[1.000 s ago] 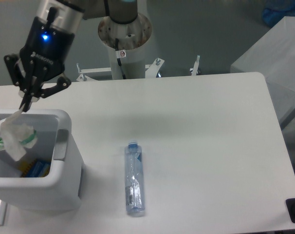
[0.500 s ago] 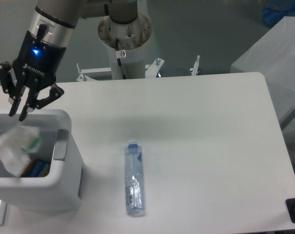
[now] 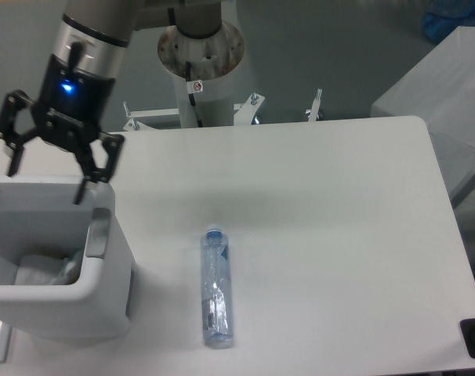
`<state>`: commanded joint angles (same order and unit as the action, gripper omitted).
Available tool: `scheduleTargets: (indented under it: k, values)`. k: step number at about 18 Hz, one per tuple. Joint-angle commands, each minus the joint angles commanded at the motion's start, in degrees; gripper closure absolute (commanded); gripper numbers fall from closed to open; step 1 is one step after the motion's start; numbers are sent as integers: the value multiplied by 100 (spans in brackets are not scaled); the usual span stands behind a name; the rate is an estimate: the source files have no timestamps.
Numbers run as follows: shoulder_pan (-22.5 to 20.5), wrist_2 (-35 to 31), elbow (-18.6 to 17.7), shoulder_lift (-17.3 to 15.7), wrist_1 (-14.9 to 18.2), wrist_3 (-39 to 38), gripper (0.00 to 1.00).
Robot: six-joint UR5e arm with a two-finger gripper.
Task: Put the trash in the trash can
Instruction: 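Move the open gripper back over the clear water bottle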
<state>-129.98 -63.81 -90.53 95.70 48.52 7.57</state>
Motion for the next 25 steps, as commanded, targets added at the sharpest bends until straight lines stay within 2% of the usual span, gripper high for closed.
scheduleTargets:
  k: [1,3,7,11,25]
  values:
    - [-149,17,26,70,-17,-79,0]
    - [-369,18,70,342,-297,-98,0]
    - [-607,-122,166,817,-334,-27,0]
    - [-652,-474,395,1362,-325,-97,0]
    - [-652,-1089,395,2470,-325,245,0]
